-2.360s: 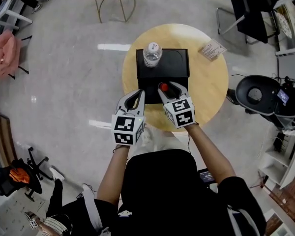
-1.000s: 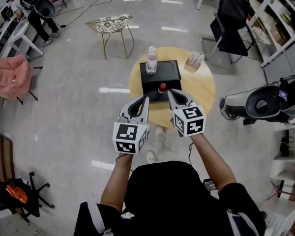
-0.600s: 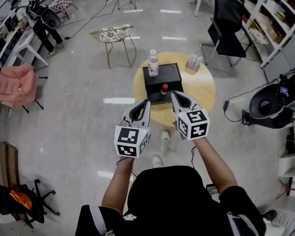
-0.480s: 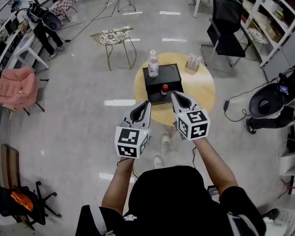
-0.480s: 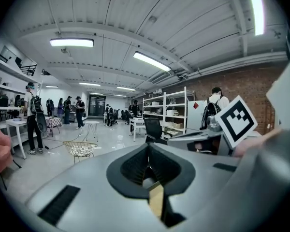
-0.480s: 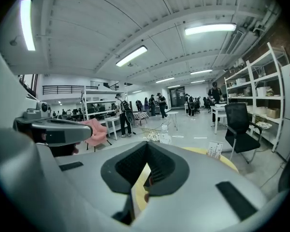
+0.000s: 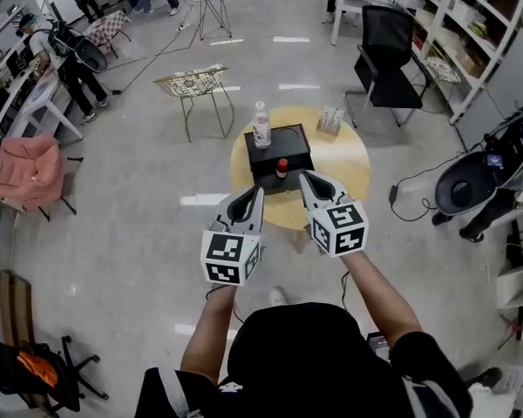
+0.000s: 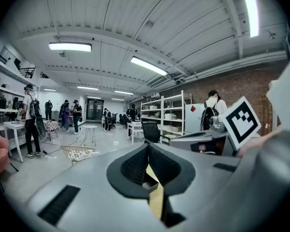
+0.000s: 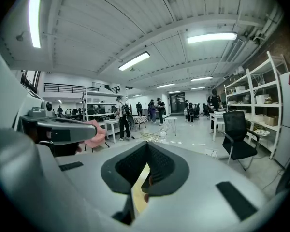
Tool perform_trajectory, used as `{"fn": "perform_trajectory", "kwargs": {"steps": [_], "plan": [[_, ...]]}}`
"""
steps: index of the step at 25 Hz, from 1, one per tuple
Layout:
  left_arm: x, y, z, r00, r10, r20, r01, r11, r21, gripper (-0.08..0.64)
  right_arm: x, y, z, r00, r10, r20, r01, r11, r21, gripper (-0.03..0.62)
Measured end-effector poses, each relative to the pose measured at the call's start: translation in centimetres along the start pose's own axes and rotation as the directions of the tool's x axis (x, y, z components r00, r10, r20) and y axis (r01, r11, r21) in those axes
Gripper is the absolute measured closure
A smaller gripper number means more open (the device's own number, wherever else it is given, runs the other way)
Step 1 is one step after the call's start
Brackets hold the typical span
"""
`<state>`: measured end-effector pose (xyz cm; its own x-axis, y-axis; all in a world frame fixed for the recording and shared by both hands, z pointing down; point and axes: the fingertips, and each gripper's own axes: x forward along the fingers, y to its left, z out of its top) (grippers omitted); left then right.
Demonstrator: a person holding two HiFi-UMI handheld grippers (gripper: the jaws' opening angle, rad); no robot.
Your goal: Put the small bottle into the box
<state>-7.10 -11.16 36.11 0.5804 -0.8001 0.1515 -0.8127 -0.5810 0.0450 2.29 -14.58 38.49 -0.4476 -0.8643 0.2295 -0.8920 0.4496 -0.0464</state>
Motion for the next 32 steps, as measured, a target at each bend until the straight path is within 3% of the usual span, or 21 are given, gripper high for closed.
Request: {"fn": "perform_trajectory", "kwargs": {"steps": [10,15,32], "plan": [[-0.7,-3.2,1.2,0.999,0.03,0.034,-0.03,1.0,0.006,0.548,-3.6,-0.9,0.9,0.999,0.016,0.031,-0.016,1.0,-0.016,0.589],[-3.5,-6.1,1.2,0.998,0.059,0.036,-0.059,0.998,-0.012,0.548,-8.3,-0.3,0.6,0.999,0.023,0.036,-0.022,1.0,-0.022,0.589],[-8.4,-14.9,-0.1,0.997,0.066,0.038,-0.066,0.998,-0.006,0.548,-18.0,0.4,-1.1,0.997,0.036,0.067,-0.035,0.999,-0.022,0.591]]}}
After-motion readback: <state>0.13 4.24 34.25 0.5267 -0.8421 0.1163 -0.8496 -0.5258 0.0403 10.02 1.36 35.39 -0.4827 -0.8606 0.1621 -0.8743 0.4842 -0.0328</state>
